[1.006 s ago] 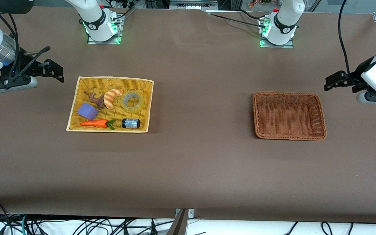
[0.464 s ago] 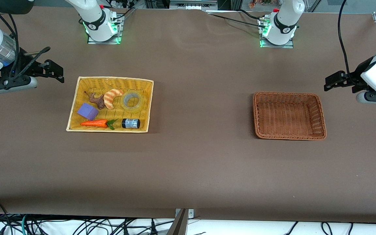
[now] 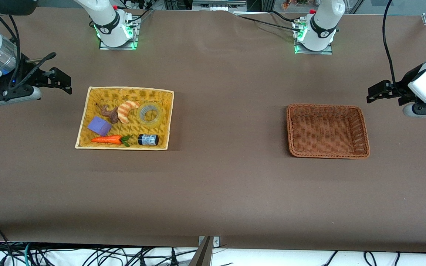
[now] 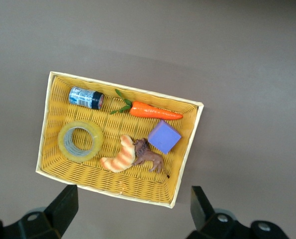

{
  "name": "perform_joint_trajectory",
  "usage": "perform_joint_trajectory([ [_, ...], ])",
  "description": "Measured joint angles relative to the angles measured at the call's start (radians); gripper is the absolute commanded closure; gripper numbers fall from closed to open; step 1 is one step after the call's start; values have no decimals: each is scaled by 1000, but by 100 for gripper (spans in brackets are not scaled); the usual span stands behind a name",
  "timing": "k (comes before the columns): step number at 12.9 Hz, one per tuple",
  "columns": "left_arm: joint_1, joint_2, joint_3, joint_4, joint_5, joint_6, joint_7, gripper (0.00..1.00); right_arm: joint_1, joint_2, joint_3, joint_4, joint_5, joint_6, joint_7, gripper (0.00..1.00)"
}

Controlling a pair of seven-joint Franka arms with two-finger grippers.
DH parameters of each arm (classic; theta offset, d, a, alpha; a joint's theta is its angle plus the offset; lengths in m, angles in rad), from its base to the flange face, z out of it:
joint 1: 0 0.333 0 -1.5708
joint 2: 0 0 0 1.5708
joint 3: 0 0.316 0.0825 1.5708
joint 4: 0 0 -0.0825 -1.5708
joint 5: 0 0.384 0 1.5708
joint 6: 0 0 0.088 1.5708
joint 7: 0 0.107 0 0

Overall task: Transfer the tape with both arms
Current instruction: 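Reach the right gripper down over the yellow tape roll in the tray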

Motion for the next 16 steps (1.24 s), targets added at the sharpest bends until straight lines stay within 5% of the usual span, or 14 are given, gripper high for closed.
perform_joint_trajectory([
  [4,0,0,0,0,0,0,0,0,3,8,37,-127,32,76,33,0],
  [12,-1,0,-1,0,0,1,0,0,11,11,240,-735,44,793,306,0],
  [16,-1,0,-1,0,0,1,0,0,10,112,246,-800,44,966,313,1],
])
